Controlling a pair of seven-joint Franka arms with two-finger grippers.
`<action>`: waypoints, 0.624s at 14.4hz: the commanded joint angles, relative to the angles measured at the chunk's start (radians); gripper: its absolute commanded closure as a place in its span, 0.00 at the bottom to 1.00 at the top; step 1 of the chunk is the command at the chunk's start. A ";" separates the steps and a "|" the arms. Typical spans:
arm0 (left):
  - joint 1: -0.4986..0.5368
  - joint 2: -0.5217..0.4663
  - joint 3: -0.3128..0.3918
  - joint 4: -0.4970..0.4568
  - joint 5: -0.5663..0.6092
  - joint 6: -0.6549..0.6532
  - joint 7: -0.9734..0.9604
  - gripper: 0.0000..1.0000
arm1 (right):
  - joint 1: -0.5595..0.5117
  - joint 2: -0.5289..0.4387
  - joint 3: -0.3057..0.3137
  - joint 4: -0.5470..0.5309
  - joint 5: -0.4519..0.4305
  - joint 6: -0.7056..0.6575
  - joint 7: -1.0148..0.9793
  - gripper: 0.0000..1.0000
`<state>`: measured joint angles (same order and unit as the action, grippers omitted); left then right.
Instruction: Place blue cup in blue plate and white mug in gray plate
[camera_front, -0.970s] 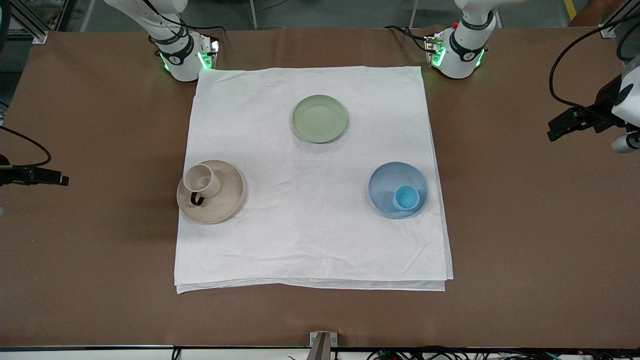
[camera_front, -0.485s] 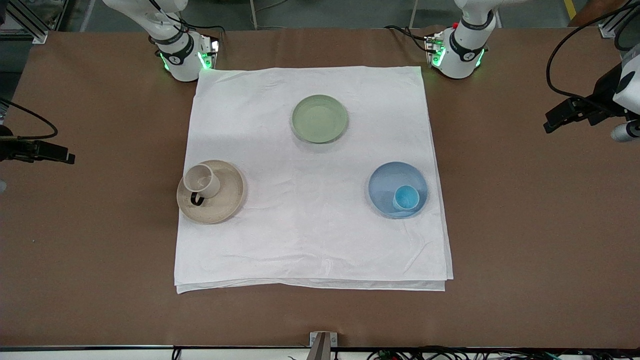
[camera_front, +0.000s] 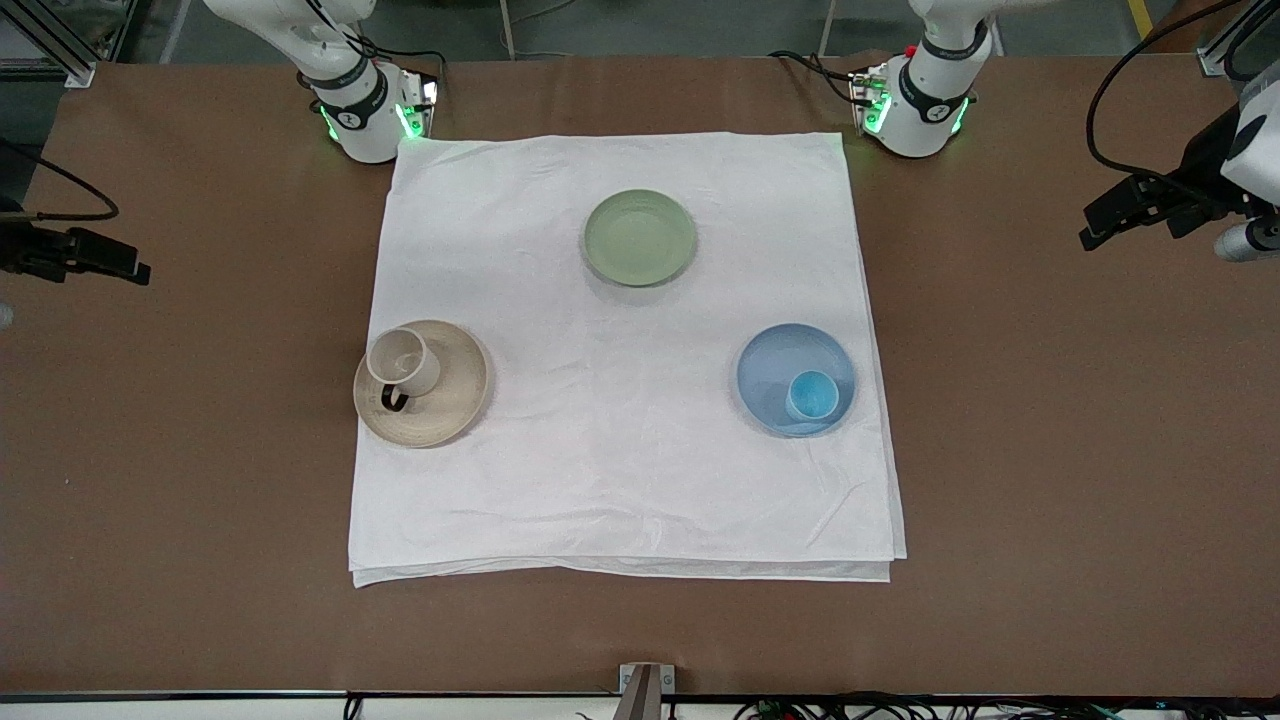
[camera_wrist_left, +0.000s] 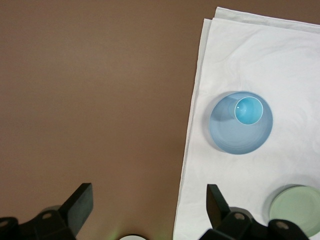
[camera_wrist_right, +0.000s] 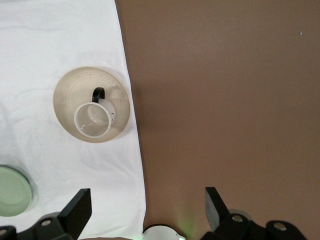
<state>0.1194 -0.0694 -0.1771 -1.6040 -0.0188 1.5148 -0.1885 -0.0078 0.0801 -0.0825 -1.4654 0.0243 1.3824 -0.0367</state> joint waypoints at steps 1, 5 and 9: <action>-0.003 -0.024 0.004 -0.025 -0.020 0.001 0.023 0.00 | 0.012 -0.109 -0.013 -0.114 -0.023 0.023 -0.052 0.00; -0.004 -0.029 0.002 -0.025 -0.020 -0.013 0.024 0.00 | 0.014 -0.163 -0.020 -0.142 -0.024 0.026 -0.055 0.00; -0.004 -0.032 0.002 -0.024 -0.023 -0.019 0.023 0.00 | 0.009 -0.161 -0.017 -0.141 -0.017 0.046 -0.060 0.00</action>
<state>0.1155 -0.0737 -0.1785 -1.6090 -0.0191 1.5044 -0.1836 -0.0055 -0.0573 -0.0956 -1.5688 0.0179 1.4008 -0.0845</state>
